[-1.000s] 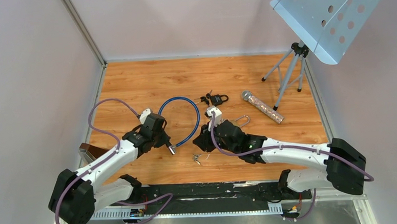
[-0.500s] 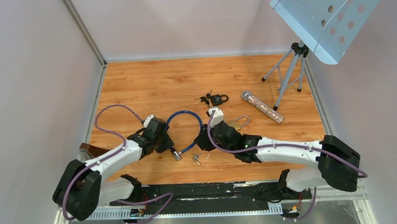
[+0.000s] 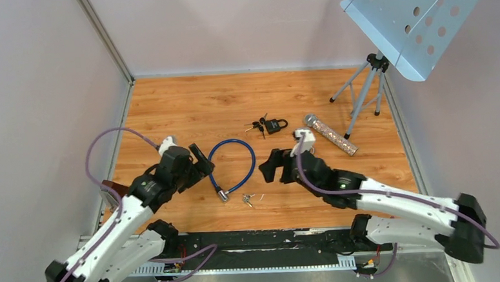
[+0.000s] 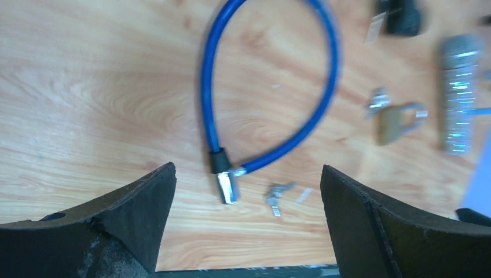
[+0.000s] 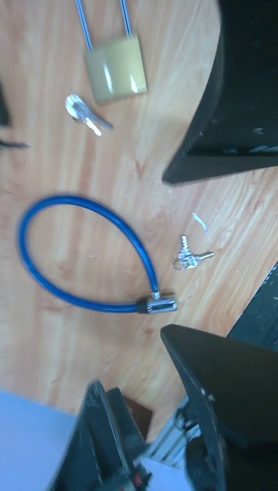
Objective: Lock with the key
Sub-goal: Place the lock at the center of the board, then reset both arms
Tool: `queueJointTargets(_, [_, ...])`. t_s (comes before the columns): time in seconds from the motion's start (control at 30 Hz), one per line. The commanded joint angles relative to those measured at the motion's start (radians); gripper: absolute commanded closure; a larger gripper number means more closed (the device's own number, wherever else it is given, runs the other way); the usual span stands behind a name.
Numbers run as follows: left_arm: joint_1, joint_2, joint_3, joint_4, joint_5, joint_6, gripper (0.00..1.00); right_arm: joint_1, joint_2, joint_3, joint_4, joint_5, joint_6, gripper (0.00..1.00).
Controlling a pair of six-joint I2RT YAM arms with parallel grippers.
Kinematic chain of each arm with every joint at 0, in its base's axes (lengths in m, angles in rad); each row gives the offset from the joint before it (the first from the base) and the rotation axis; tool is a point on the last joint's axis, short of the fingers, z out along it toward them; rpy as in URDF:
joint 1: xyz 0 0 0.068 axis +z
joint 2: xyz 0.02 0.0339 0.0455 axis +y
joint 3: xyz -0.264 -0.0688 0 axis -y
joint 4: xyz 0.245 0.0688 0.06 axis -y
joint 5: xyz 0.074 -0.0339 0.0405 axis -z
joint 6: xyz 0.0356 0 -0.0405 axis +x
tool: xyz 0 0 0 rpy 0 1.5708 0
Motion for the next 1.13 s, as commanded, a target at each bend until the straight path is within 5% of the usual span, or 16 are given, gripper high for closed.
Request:
queueJointTargets(0.0, [-0.003,-0.162,0.198,-0.270,-0.083,0.066,0.00,-0.006,-0.273,0.002,-0.170,0.219,-0.033,0.01])
queueJointTargets(0.23, [-0.003,-0.232,0.428,-0.497,-0.125,0.240,0.00,-0.006,-0.658,0.077,-0.439,0.434,-0.013,0.00])
queueJointTargets(0.43, [-0.003,-0.276,0.521,-0.562,-0.171,0.350,0.00,-0.007,-0.878,0.169,-0.489,0.478,-0.109,0.00])
queueJointTargets(1.1, [-0.003,-0.459,0.612,-0.574,-0.222,0.441,0.00,-0.006,-0.969,0.236,-0.531,0.532,-0.137,0.00])
